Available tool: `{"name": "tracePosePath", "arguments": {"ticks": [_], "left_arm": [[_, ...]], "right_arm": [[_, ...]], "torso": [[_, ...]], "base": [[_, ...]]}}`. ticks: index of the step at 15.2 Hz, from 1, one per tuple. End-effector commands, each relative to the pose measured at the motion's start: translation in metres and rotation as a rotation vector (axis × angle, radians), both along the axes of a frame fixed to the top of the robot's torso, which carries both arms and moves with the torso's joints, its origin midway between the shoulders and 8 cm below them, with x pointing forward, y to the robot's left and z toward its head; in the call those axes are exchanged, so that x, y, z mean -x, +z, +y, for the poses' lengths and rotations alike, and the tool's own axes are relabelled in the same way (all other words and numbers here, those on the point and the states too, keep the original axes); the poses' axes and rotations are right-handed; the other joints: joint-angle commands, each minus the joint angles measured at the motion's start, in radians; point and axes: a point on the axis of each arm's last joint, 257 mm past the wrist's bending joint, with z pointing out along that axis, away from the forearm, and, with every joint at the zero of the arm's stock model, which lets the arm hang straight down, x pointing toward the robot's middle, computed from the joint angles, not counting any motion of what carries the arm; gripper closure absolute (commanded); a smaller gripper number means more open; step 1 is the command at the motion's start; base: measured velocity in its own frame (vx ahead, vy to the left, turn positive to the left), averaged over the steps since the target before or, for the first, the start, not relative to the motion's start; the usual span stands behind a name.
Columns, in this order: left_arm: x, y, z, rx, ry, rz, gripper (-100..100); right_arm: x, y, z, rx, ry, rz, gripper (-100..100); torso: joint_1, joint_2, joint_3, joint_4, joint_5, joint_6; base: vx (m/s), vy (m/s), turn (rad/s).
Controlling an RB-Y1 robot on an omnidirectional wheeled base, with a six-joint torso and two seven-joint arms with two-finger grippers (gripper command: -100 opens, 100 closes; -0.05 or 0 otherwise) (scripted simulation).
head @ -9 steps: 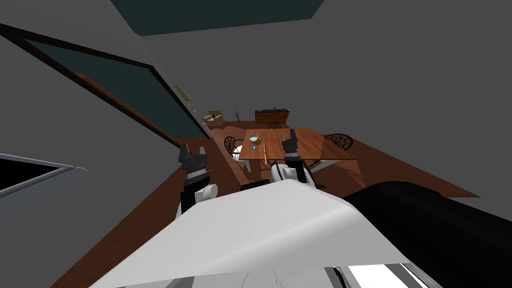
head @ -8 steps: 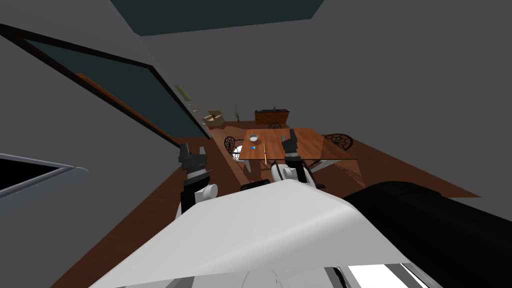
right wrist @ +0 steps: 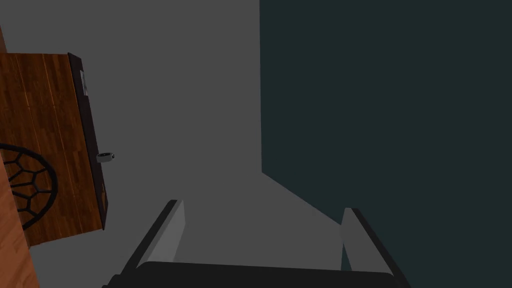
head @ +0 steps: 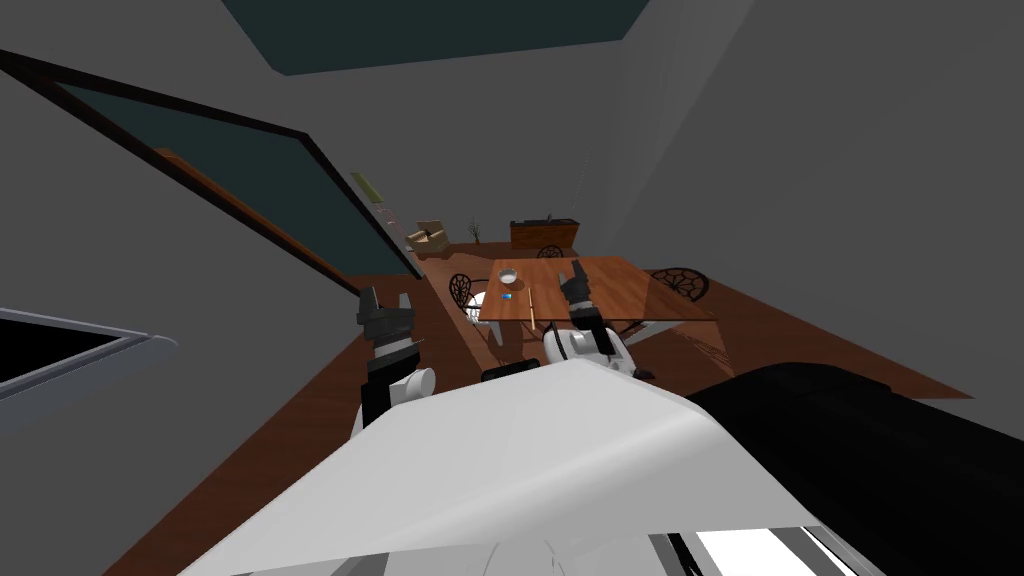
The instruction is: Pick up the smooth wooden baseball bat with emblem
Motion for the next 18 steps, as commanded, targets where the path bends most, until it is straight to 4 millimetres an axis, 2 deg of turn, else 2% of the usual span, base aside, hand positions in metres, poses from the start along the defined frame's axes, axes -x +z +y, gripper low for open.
{"name": "tracePosePath", "arguments": {"ticks": [1, 8, 10, 13, 15, 16, 18], "left_arm": [[0.0, 0.0, 0.0, 0.0, 0.0, 0.0, 0], [0.0, 0.0, 0.0, 0.0, 0.0, 0.0, 0], [0.0, 0.0, 0.0, 0.0, 0.0, 0.0, 0], [0.0, 0.0, 0.0, 0.0, 0.0, 0.0, 0], [0.0, 0.0, 0.0, 0.0, 0.0, 0.0, 0], [0.0, 0.0, 0.0, 0.0, 0.0, 0.0, 0], [0.0, 0.0, 0.0, 0.0, 0.0, 0.0, 0]], "right_arm": [[-0.006, -0.009, -0.005, -0.017, 0.007, 0.033, -100], [-0.035, -0.049, -0.03, -0.125, 0.015, 0.175, -100], [-0.036, -0.051, -0.031, -0.128, 0.012, 0.186, -100], [-0.05, -0.072, -0.047, -0.199, 0.003, 0.25, -100], [-0.051, -0.076, -0.048, -0.209, -0.002, 0.267, -100], [-0.057, -0.087, -0.057, -0.254, -0.01, 0.3, -100], [-0.057, -0.09, -0.058, -0.256, -0.013, 0.309, -100]], "torso": [[0.0, 0.0, 0.0, 0.0, 0.0, 0.0], [0.0, 0.0, 0.0, 0.0, 0.0, 0.0], [0.0, 0.0, 0.0, 0.0, 0.0, 0.0], [0.0, 0.001, 0.0, 0.0, 0.0, 0.0], [0.0, 0.0, 0.0, 0.0, 0.0, 0.0], [0.0, 0.001, 0.0, 0.0, 0.0, 0.0], [0.0, 0.001, 0.0, 0.0, 0.0, 0.0]], "base": [[0.025, 0.022, 0.003], [0.028, 0.019, 0.002], [0.028, 0.016, 0.001], [0.024, 0.016, 0.002], [0.026, 0.019, 0.001], [0.024, 0.015, 0.0], [0.023, 0.015, 0.003]]}}
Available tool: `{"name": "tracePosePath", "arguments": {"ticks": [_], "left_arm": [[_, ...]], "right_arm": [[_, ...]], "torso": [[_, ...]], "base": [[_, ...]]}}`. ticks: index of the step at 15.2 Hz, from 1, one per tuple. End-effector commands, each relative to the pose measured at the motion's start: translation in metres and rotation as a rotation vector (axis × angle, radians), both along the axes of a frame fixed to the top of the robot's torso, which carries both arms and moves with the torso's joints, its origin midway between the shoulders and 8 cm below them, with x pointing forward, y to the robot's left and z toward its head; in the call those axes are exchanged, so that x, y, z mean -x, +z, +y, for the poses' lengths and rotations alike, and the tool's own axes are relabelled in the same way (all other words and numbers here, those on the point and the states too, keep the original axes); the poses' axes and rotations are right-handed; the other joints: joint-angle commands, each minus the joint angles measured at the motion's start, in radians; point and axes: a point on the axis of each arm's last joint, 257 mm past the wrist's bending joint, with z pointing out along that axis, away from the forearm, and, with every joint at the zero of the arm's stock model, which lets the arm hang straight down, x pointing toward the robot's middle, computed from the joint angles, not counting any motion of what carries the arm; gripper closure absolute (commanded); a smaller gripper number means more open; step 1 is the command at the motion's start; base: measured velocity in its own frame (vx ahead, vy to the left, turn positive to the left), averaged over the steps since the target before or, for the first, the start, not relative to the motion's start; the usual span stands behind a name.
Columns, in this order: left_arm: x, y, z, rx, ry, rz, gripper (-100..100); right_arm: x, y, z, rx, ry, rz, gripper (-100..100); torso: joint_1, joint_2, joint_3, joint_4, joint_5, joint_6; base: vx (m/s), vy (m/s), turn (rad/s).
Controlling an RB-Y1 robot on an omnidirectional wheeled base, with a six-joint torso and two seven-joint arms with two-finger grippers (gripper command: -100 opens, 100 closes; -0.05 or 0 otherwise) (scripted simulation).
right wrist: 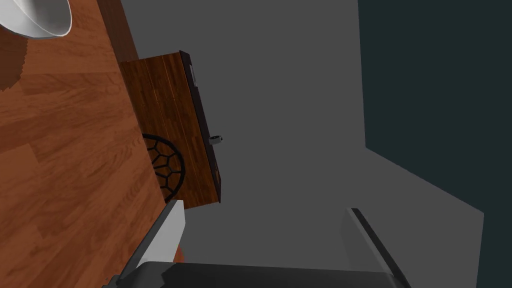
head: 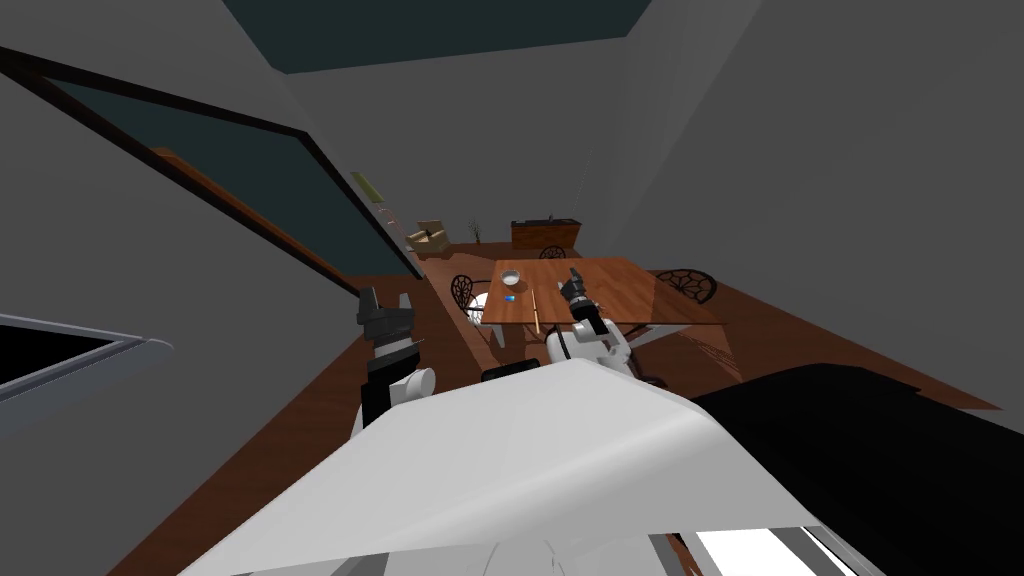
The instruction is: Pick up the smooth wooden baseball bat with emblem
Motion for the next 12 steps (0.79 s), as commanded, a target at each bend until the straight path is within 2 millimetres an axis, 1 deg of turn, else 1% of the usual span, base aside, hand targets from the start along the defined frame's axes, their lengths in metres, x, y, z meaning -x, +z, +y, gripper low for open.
{"name": "tracePosePath", "arguments": {"ticks": [1, 3, 4, 5, 6, 7, 8, 9, 10, 11, 12], "left_arm": [[0.0, 0.0, 0.0, 0.0, 0.0, 0.0, 0], [0.0, 0.0, 0.0, 0.0, 0.0, 0.0, 0], [0.0, 0.0, 0.0, 0.0, 0.0, 0.0, 0], [0.0, 0.0, 0.0, 0.0, 0.0, 0.0, 0], [0.0, 0.0, 0.0, 0.0, 0.0, 0.0, 0], [0.0, 0.0, 0.0, 0.0, 0.0, 0.0, 0], [0.0, 0.0, 0.0, 0.0, 0.0, 0.0, 0], [0.0, 0.0, 0.0, 0.0, 0.0, 0.0, 0], [0.0, 0.0, 0.0, 0.0, 0.0, 0.0, 0], [0.0, 0.0, 0.0, 0.0, 0.0, 0.0, 0], [0.0, 0.0, 0.0, 0.0, 0.0, 0.0, 0]], "right_arm": [[-0.007, -0.012, -0.01, -0.054, -0.015, 0.04, -100], [-0.007, -0.015, -0.011, -0.057, -0.019, 0.052, -100], [-0.012, -0.027, -0.019, -0.107, -0.034, 0.083, -100], [-0.012, -0.03, -0.02, -0.109, -0.038, 0.095, -100], [-0.017, -0.039, -0.028, -0.147, -0.053, 0.116, -100], [-0.017, -0.045, -0.03, -0.164, -0.06, 0.136, -100], [-0.017, -0.045, -0.03, -0.164, -0.061, 0.137, -100], [-0.022, -0.056, -0.038, -0.216, -0.079, 0.162, -100], [-0.021, -0.061, -0.039, -0.223, -0.085, 0.178, -100], [-0.021, -0.061, -0.039, -0.223, -0.086, 0.179, -100], [-0.025, -0.073, -0.046, -0.28, -0.108, 0.208, -100]], "torso": [[0.0, 0.0, 0.0, 0.0, 0.0, 0.0], [0.0, 0.0, 0.0, 0.0, 0.0, 0.0], [0.0, 0.0, 0.0, 0.0, 0.0, 0.0], [0.0, 0.0, 0.0, 0.0, 0.0, 0.0], [0.0, 0.0, 0.0, 0.0, 0.0, 0.0], [0.0, -0.001, 0.0, 0.0, 0.0, 0.0], [0.0, -0.001, 0.0, 0.0, 0.0, 0.0], [0.0, 0.0, 0.0, 0.0, 0.0, 0.0], [0.0, -0.001, 0.0, 0.0, 0.0, 0.0], [0.0, -0.001, 0.0, 0.0, 0.0, 0.0], [0.0, 0.0, 0.0, 0.0, 0.0, 0.0]], "base": [[0.023, 0.014, 0.001], [0.023, 0.015, 0.002], [0.026, 0.015, 0.0], [0.029, 0.017, 0.005], [0.033, 0.023, 0.006], [0.034, 0.023, 0.001], [0.023, 0.018, -0.002], [0.026, 0.02, 0.001], [0.029, 0.02, 0.006], [0.022, 0.013, 0.001], [0.029, 0.016, 0.002]]}}
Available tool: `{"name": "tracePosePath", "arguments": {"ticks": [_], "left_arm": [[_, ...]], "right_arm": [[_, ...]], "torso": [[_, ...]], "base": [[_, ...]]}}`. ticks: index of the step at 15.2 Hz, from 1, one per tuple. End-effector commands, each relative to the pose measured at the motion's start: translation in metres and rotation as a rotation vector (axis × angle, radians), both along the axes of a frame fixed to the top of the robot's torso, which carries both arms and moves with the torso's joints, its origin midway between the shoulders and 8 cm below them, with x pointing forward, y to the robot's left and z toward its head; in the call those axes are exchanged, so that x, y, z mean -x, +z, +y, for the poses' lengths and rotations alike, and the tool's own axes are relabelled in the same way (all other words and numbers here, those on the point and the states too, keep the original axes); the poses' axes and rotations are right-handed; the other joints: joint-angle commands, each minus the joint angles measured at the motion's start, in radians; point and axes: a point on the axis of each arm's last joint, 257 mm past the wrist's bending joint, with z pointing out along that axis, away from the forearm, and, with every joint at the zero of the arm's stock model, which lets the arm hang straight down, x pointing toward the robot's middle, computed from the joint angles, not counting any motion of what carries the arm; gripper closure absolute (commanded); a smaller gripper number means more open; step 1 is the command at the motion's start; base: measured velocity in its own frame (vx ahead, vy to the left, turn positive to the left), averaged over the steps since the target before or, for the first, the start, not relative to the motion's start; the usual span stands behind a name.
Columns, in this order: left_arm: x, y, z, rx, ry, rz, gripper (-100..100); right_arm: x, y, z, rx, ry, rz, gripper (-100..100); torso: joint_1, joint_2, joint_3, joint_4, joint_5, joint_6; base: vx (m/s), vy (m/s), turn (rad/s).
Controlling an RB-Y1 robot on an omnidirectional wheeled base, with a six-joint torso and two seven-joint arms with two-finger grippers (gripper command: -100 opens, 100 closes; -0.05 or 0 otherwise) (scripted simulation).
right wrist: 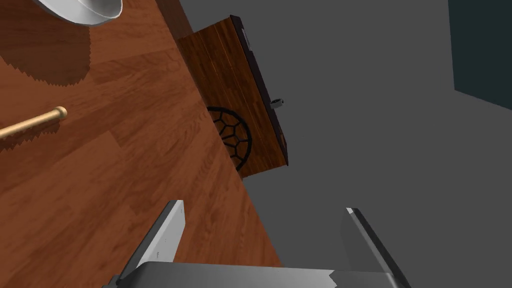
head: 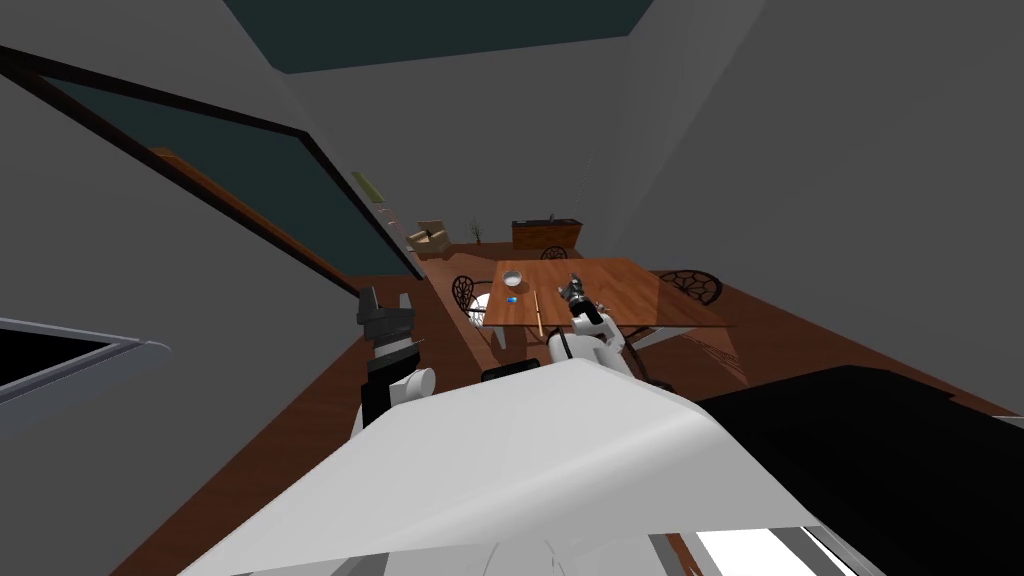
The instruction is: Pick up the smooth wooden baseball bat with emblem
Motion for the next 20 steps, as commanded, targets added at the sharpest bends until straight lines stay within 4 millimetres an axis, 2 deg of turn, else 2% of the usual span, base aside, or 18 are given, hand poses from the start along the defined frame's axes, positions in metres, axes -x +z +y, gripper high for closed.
{"name": "tracePosePath", "arguments": {"ticks": [1, 2, 4, 7, 9, 10, 12, 13, 14, 15, 17, 18, 20], "left_arm": [[0.0, 0.0, 0.0, 0.0, 0.0, 0.0, 0], [0.0, 0.0, 0.0, 0.0, 0.0, 0.0, 0], [0.0, 0.0, 0.0, 0.0, 0.0, 0.0, 0], [0.0, 0.0, 0.0, 0.0, 0.0, 0.0, 0], [0.0, 0.0, 0.0, 0.0, 0.0, 0.0, 0], [0.0, 0.0, 0.0, 0.0, 0.0, 0.0, 0], [0.0, 0.0, 0.0, 0.0, 0.0, 0.0, 0], [0.0, 0.0, 0.0, 0.0, 0.0, 0.0, 0], [0.0, 0.0, 0.0, 0.0, 0.0, 0.0, 0], [0.0, 0.0, 0.0, 0.0, 0.0, 0.0, 0], [0.0, 0.0, 0.0, 0.0, 0.0, 0.0, 0], [0.0, 0.0, 0.0, 0.0, 0.0, 0.0, 0], [0.0, 0.0, 0.0, 0.0, 0.0, 0.0, 0]], "right_arm": [[-0.002, -0.014, -0.007, -0.05, -0.024, 0.039, -100], [-0.006, -0.025, -0.014, -0.095, -0.045, 0.06, -100], [-0.004, -0.031, -0.015, -0.114, -0.054, 0.08, -100], [-0.008, -0.06, -0.026, -0.226, -0.11, 0.145, -100], [-0.006, -0.066, -0.027, -0.248, -0.121, 0.163, -100], [-0.007, -0.08, -0.03, -0.306, -0.151, 0.192, -100], [-0.006, -0.083, -0.031, -0.316, -0.157, 0.203, -100], [-0.006, -0.098, -0.033, -0.38, -0.189, 0.233, -100], [-0.004, -0.101, -0.034, -0.385, -0.195, 0.244, -100], [-0.005, -0.113, -0.035, -0.437, -0.22, 0.265, -100], [-0.002, -0.119, -0.035, -0.454, -0.233, 0.284, -100], [-0.002, -0.133, -0.035, -0.514, -0.264, 0.31, -100], [0.001, -0.136, -0.035, -0.521, -0.271, 0.324, -100]], "torso": [[0.0, 0.0, 0.0, 0.0, 0.0, 0.0], [0.0, 0.0, 0.0, 0.0, 0.0, 0.0], [0.0, -0.001, 0.0, 0.0, 0.0, 0.0], [0.0, 0.0, 0.0, 0.0, 0.0, 0.0], [0.001, -0.001, 0.0, 0.0, 0.0, 0.0], [0.0, 0.0, 0.0, 0.0, 0.0, 0.0], [0.0, 0.0, 0.0, 0.0, 0.0, 0.0], [0.0, 0.0, 0.0, 0.0, 0.0, 0.0], [0.0, 0.0, 0.0, 0.0, 0.0, 0.0], [0.0, 0.0, 0.0, 0.0, 0.0, 0.0], [0.001, 0.0, 0.0, 0.0, 0.0, 0.0], [0.0, 0.0, 0.0, 0.0, 0.0, 0.0], [0.0, 0.0, 0.0, 0.0, 0.0, 0.0]], "base": [[0.031, 0.021, 0.003], [0.033, 0.025, 0.002], [0.03, 0.02, 0.003], [0.032, 0.021, 0.002], [0.032, 0.021, 0.001], [0.027, 0.018, 0.0], [0.025, 0.015, 0.003], [0.024, 0.014, 0.002], [0.026, 0.018, 0.002], [0.031, 0.024, 0.002], [0.031, 0.021, 0.003], [0.03, 0.015, -0.001], [0.024, 0.015, 0.004]]}}
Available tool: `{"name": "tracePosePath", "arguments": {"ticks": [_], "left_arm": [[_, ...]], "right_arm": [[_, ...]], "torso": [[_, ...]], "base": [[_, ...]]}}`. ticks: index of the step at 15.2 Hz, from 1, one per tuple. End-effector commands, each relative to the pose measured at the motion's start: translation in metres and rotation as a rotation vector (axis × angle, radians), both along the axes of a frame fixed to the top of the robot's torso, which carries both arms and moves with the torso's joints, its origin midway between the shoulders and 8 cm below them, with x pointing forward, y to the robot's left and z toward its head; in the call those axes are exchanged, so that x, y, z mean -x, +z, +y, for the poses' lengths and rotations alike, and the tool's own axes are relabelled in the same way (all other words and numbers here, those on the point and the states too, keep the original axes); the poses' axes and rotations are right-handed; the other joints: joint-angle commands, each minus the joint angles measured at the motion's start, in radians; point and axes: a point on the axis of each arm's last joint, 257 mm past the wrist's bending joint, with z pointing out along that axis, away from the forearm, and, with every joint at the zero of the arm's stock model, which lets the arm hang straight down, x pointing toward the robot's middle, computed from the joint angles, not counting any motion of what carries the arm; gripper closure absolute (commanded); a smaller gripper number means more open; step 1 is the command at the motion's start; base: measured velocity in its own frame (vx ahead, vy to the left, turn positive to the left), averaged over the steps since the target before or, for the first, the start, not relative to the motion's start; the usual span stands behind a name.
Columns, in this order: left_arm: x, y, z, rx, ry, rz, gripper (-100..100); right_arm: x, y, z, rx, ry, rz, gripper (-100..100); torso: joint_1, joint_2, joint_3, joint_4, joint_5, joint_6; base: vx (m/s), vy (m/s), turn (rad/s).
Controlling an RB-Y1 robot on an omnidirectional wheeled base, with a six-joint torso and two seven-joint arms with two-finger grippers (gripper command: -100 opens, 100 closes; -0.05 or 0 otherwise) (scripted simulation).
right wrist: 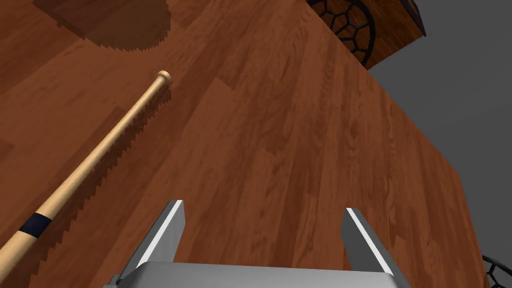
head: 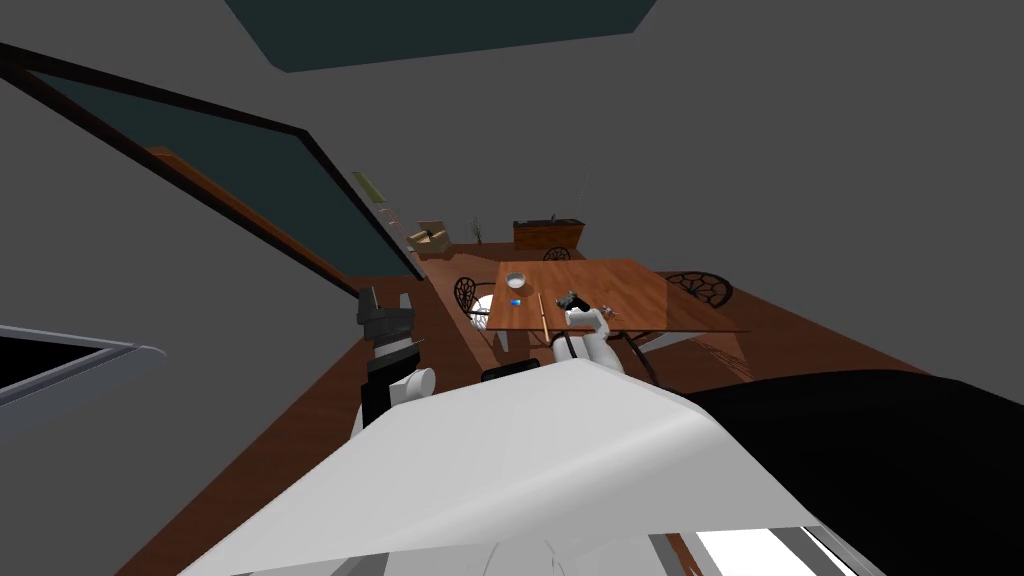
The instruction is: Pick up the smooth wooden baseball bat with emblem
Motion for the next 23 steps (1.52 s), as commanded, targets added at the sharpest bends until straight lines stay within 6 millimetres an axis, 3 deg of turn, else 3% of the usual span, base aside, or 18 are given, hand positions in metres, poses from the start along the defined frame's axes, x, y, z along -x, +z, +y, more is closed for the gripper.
{"name": "tracePosePath", "arguments": {"ticks": [1, 3, 4, 8, 11, 13, 18, 23], "left_arm": [[0.0, 0.0, 0.0, 0.0, 0.0, 0.0, 0], [0.0, 0.0, 0.0, 0.0, 0.0, 0.0, 0], [0.0, 0.0, 0.0, 0.0, 0.0, 0.0, 0], [0.0, 0.0, 0.0, 0.0, 0.0, 0.0, 0], [0.0, 0.0, 0.0, 0.0, 0.0, 0.0, 0], [0.0, 0.0, 0.0, 0.0, 0.0, 0.0, 0], [0.0, 0.0, 0.0, 0.0, 0.0, 0.0, 0], [0.0, 0.0, 0.0, 0.0, 0.0, 0.0, 0]], "right_arm": [[0.003, -0.014, 0.0, -0.073, -0.043, 0.034, -100], [0.006, -0.018, 0.0, -0.078, -0.047, 0.052, -100], [0.008, -0.032, 0.002, -0.138, -0.084, 0.082, -100], [0.015, -0.05, 0.005, -0.201, -0.126, 0.134, -100], [0.022, -0.075, 0.014, -0.306, -0.197, 0.2, -100], [0.025, -0.078, 0.014, -0.312, -0.204, 0.215, -100], [0.042, -0.111, 0.031, -0.453, -0.311, 0.325, -100], [0.055, -0.129, 0.044, -0.529, -0.376, 0.399, -100]], "torso": [[0.0, 0.0, 0.0, 0.0, 0.0, 0.0], [0.0, 0.0, 0.0, 0.0, 0.0, 0.0], [0.0, 0.0, 0.0, 0.0, 0.0, 0.0], [0.001, -0.001, 0.0, 0.0, 0.0, 0.0], [0.0, 0.0, 0.0, 0.0, 0.0, 0.0], [0.0, 0.0, 0.0, 0.0, 0.0, 0.0], [0.0, 0.0, 0.0, 0.0, 0.0, 0.0], [0.0, 0.0, 0.0, 0.0, 0.0, 0.0]], "base": [[0.027, 0.016, 0.001], [0.023, 0.016, 0.001], [0.022, 0.019, 0.0], [0.03, 0.021, 0.003], [0.026, 0.015, 0.001], [0.027, 0.016, 0.002], [0.026, 0.017, 0.002], [0.028, 0.016, 0.002]]}}
